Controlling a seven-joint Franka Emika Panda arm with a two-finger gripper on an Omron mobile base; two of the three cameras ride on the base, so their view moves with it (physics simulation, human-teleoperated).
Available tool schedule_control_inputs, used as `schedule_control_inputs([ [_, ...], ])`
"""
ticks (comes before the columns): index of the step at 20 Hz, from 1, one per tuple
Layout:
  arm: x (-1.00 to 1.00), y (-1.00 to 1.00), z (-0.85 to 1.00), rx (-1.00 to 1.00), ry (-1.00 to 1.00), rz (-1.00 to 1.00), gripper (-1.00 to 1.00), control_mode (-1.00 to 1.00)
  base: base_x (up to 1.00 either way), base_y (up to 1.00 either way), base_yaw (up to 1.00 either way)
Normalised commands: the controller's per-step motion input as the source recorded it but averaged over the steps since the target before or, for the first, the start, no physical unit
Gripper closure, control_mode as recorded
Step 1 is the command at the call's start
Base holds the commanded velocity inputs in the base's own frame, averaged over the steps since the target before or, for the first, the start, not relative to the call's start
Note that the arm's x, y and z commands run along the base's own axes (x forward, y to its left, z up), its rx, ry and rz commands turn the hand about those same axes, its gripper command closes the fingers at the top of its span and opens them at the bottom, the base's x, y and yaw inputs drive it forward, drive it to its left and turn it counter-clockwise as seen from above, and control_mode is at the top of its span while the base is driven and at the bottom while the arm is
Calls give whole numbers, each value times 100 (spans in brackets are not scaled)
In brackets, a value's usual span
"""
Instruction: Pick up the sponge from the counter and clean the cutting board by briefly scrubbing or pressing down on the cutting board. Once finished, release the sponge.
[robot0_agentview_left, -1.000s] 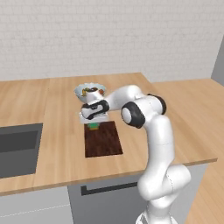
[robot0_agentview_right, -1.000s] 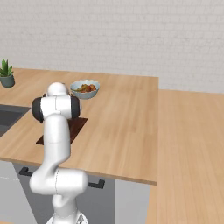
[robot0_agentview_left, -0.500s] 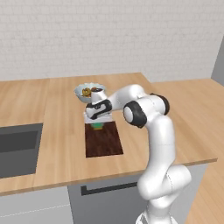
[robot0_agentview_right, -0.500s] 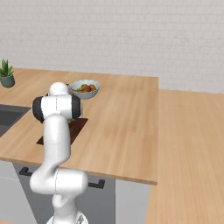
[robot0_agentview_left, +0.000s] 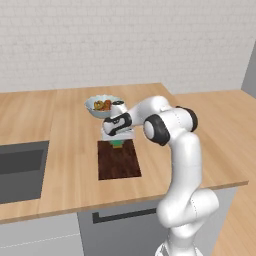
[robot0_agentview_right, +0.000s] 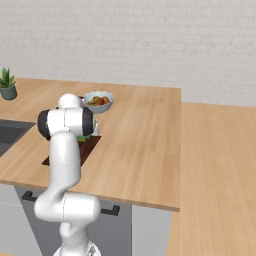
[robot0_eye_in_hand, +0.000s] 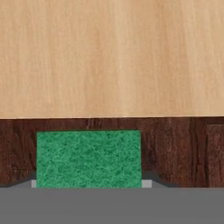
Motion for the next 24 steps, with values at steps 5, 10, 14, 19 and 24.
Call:
schedule_control_inputs([
  [5, -17, -79, -48, 0, 0, 0, 100, -100, 0, 0, 0],
  [10, -10, -80, -44, 0, 0, 0, 100, -100, 0, 0, 0],
  [14, -6, -79, -41, 0, 0, 0, 100, -100, 0, 0, 0],
  [19, -12, -76, -45, 0, 0, 0, 100, -100, 0, 0, 0],
  [24, -48, -57, -60, -1, -3, 0, 100, -100, 0, 0, 0],
])
